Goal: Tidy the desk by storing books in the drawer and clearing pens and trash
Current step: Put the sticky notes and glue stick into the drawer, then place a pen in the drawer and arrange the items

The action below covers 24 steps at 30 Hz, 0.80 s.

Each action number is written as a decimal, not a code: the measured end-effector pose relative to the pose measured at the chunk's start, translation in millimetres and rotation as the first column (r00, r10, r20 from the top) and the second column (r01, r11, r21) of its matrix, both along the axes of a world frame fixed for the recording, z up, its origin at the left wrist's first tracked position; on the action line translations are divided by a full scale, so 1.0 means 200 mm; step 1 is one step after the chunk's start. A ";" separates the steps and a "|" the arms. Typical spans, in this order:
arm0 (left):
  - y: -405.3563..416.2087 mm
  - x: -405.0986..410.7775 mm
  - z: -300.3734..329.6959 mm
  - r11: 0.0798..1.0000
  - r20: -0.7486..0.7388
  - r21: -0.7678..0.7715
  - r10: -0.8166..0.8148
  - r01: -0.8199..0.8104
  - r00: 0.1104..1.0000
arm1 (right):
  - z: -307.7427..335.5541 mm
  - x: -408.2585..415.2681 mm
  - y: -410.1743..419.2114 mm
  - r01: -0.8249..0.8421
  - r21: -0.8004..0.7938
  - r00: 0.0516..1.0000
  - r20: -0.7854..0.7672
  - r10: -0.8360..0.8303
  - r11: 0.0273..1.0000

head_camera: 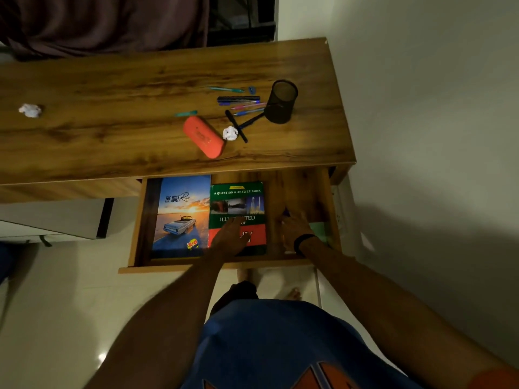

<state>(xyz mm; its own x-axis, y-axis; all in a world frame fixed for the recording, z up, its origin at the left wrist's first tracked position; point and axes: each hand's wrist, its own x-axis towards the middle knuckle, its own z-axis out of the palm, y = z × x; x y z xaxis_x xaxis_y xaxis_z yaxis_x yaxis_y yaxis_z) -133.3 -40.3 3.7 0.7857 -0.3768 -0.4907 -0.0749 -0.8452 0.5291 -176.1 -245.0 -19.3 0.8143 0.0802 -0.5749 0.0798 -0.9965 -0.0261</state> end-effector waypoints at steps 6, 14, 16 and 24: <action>0.02 0.14 0.05 0.998 0.022 -0.046 -0.036 0.037 0.999 | 0.14 0.15 0.01 0.128 0.351 0.987 0.050 -0.155 0.928; 0.19 0.64 0.25 0.999 0.264 -0.034 0.050 -0.042 0.963 | 0.52 0.78 0.23 0.143 0.542 0.898 0.280 -0.339 0.828; 0.28 0.80 0.27 0.999 0.301 -0.012 0.054 -0.053 0.952 | 0.59 0.94 0.34 0.126 0.553 0.886 0.310 -0.344 0.824; 0.62 1.29 0.26 0.991 0.227 0.127 0.019 -0.049 0.974 | 0.68 1.50 0.70 0.078 0.439 0.918 0.318 -0.236 0.895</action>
<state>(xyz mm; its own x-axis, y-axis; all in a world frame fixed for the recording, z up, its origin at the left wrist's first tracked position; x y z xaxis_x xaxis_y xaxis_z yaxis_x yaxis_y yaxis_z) 125.3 83.1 55.0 0.8926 -0.2922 -0.3433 -0.1493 -0.9101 0.3865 123.6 -105.7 117.2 0.9771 0.0972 -0.1892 0.0056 -0.9008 -0.4342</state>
